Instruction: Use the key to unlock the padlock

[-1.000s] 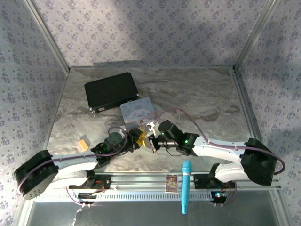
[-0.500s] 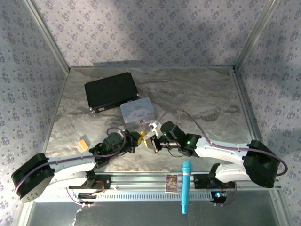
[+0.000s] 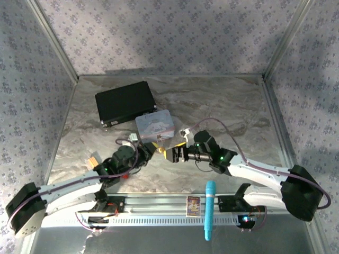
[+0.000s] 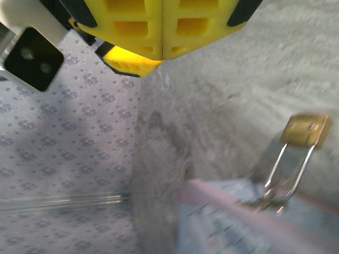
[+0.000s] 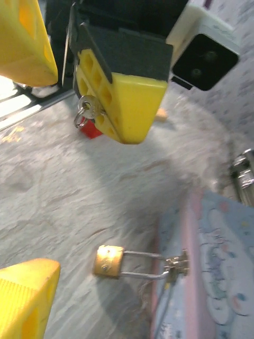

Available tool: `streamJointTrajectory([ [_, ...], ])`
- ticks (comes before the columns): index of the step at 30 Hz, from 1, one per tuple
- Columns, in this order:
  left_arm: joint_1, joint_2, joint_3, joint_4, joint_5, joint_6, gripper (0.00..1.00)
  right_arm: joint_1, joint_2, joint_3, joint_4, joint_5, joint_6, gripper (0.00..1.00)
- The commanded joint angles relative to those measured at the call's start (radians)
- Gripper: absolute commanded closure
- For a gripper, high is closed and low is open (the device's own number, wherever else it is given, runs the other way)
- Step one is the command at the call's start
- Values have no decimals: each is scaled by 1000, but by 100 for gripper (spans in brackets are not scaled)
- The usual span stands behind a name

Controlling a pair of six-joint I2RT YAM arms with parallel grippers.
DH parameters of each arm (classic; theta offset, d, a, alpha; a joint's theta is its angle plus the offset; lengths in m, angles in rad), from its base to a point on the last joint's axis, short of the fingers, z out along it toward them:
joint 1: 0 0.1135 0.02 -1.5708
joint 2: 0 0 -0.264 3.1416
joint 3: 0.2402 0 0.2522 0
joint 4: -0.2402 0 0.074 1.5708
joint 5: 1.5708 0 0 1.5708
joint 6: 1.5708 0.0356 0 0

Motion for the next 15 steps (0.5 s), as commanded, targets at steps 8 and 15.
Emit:
streamJointTrajectory([
  [8,36,-79,34,105,40,293,100,-37,62,7,453,-251,196,41],
  [15,36,-79,14,256,59,280,100,-22,132,23,534,-289,227,51],
])
